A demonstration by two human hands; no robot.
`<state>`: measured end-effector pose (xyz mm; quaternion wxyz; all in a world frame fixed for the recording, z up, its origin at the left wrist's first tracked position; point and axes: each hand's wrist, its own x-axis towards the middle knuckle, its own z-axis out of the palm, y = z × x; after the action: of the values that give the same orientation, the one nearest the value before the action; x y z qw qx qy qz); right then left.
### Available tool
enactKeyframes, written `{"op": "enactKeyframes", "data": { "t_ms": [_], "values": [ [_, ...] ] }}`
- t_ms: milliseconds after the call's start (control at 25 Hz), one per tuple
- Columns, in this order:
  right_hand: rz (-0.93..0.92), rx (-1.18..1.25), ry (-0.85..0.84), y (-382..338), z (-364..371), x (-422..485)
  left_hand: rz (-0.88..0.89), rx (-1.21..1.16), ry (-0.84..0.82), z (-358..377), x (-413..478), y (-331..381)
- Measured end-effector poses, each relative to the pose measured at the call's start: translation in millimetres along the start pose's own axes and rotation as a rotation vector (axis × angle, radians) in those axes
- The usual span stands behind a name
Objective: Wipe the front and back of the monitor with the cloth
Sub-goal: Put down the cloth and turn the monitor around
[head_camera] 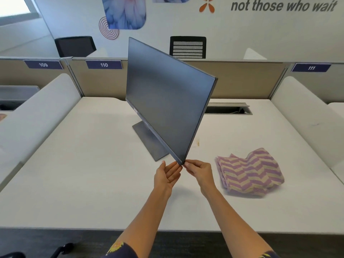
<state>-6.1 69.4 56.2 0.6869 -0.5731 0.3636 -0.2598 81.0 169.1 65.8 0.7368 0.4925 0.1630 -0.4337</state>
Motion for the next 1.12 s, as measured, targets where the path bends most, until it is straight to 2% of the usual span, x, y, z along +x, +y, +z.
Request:
{"op": "enactKeyframes", "data": {
  "t_ms": [400, 1120],
  "values": [
    [-0.064, -0.312, -0.232, -9, 18, 3, 0.042, -0.15, 0.101, -24, 3, 5],
    [-0.123, -0.327, -0.472, -8, 84, 2, 0.199, -0.408, 0.197, -63, 5, 31]
  ]
}}
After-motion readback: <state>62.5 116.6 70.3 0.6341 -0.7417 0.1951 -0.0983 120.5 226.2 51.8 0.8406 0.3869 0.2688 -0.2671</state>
